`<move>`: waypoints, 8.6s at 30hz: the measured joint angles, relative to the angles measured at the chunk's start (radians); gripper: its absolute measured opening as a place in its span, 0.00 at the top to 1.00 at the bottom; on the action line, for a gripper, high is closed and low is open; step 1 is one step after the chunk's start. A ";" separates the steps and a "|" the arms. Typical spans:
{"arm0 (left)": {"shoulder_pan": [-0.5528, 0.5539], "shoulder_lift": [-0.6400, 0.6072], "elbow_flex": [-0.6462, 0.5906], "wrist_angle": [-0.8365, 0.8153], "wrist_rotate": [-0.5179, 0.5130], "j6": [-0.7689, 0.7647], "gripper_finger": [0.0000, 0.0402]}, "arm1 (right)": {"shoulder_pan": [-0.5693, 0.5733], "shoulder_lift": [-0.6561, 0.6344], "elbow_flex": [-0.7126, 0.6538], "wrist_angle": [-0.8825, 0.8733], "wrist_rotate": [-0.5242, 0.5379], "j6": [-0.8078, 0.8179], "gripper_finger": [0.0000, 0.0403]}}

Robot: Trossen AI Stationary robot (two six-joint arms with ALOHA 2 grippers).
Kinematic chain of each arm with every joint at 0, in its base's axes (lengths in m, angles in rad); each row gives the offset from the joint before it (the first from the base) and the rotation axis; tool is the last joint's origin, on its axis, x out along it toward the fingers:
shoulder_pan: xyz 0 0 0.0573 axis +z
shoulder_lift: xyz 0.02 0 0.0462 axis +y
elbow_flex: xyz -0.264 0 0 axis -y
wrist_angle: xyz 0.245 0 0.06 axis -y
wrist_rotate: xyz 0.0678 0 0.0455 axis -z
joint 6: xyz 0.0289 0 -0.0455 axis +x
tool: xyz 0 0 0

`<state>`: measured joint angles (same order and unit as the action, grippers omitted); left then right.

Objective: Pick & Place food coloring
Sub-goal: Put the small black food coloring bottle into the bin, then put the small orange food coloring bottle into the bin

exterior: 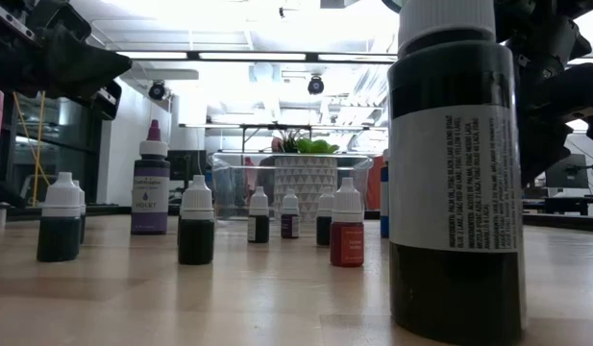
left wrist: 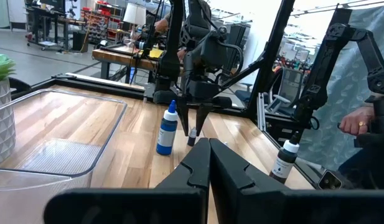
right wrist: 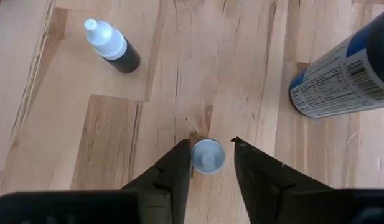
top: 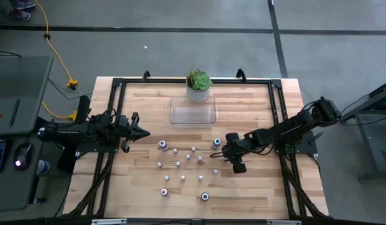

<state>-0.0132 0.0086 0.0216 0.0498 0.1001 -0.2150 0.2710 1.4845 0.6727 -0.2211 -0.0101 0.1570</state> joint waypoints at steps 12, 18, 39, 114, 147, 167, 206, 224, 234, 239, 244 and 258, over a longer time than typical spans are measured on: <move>0.000 0.000 0.000 0.000 0.000 0.000 1.00 | 0.009 -0.019 0.001 -0.003 -0.029 0.027 0.88; 0.000 0.000 0.000 0.000 0.000 0.000 1.00 | 0.033 -0.103 0.065 -0.126 -0.003 0.070 0.88; 0.000 0.000 0.000 0.000 0.000 0.000 1.00 | -0.315 0.027 0.790 -0.609 0.153 -0.036 0.88; 0.000 0.000 0.000 0.000 0.000 0.000 1.00 | -0.610 0.391 0.706 -0.321 0.108 0.129 0.56; 0.000 0.000 0.000 0.000 0.000 0.000 1.00 | -0.048 -0.080 0.554 -0.766 -0.118 -0.357 0.52; 0.000 0.000 0.000 0.000 0.000 0.000 1.00 | 0.101 0.188 0.296 -0.142 -0.051 -0.169 0.52; 0.000 0.000 0.000 0.000 0.000 0.000 1.00 | 0.096 0.250 0.298 -0.050 -0.064 -0.108 0.85; 0.000 0.000 0.000 0.000 0.000 0.000 1.00 | 0.067 0.250 0.437 -0.176 -0.058 -0.080 0.88; 0.000 0.000 0.000 0.000 0.000 0.000 1.00 | -0.025 0.215 0.646 -0.441 -0.008 -0.078 0.88; 0.000 0.000 0.000 -0.002 -0.001 0.000 1.00 | -0.088 0.131 0.653 -0.513 0.043 -0.088 0.87; 0.000 0.000 0.000 -0.002 -0.002 0.000 1.00 | -0.166 0.055 0.653 -0.561 0.077 -0.118 0.87; 0.000 0.000 0.000 -0.003 -0.003 0.000 1.00 | -0.421 0.049 0.653 -0.532 0.084 -0.171 0.87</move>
<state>-0.0135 0.0090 0.0215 0.0463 0.0975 -0.2150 -0.1504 1.5338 1.3258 -0.7532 0.0739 -0.0143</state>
